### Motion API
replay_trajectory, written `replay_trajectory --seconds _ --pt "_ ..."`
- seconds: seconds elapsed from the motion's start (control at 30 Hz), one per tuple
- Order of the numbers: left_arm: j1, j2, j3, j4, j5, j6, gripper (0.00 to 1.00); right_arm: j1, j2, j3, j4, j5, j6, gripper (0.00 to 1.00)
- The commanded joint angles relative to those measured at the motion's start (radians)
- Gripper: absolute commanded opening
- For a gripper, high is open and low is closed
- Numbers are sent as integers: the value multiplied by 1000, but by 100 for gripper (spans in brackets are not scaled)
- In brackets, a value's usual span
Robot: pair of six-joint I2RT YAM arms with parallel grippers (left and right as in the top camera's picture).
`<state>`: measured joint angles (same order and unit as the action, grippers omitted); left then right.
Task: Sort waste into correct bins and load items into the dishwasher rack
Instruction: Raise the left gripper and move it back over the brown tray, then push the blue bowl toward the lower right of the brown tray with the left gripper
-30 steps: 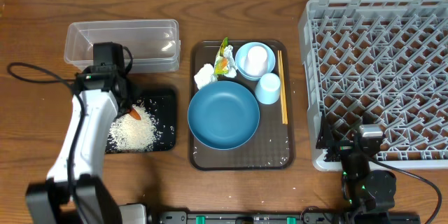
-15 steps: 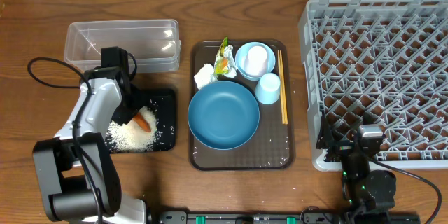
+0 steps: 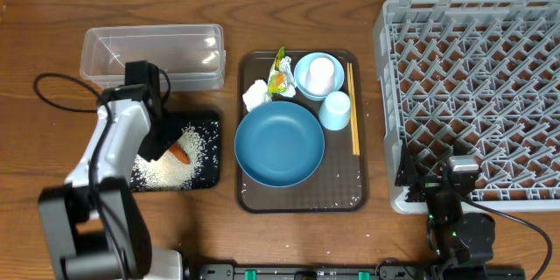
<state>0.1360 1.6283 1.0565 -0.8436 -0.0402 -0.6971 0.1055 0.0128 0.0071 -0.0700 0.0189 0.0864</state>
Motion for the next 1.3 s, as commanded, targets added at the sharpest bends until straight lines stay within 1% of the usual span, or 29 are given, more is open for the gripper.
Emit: replay_trajectory --seconds 0.0,0.07,0.1,0.13,0.17,0.23,0.37,0.43,0.6,0.63,0.7,0.77,0.87,0.93,1.07,1.2,1.27 --pt "5 -146 52 -28 7 34 35 25 0 -2 -4 0 -13 99" --pt "3 -228 52 -40 11 34 37 25 0 -2 -4 0 -13 99" --pt "3 -275 52 -47 15 34 40 25 0 -2 -4 0 -13 99" --pt "2 -316 52 -53 27 34 43 25 0 -2 -4 0 -13 99" --pt "2 -359 52 -57 47 34 49 25 0 -2 -4 0 -13 99" --pt "2 -433 52 -58 119 34 58 25 0 -2 -4 0 -13 99" --pt "0 -521 52 -61 259 35 59 25 0 -2 -4 0 -13 99" --pt "-19 -537 52 -61 296 70 59 25 0 -2 -4 0 -13 99" --pt "-127 -513 43 -39 286 184 58 25 0 -2 -4 0 -13 99" --pt "-156 -497 39 -29 270 206 56 25 0 -2 -4 0 -13 99" --pt "-209 -457 30 -10 226 219 46 25 0 -2 -4 0 -13 99" --pt "-259 -405 24 4 202 219 34 25 0 -2 -4 0 -13 99" --pt "-331 -305 24 31 201 218 19 25 0 -2 -4 0 -13 99" --pt "-378 -236 24 51 202 218 6 25 0 -2 -4 0 -13 99" --pt "-488 -115 24 84 205 218 6 25 0 -2 -4 0 -13 99" --pt "-600 -35 24 117 203 218 6 25 0 -2 -4 0 -13 99" --pt "-652 -6 24 137 179 213 6 25 0 -2 -4 0 -13 99"
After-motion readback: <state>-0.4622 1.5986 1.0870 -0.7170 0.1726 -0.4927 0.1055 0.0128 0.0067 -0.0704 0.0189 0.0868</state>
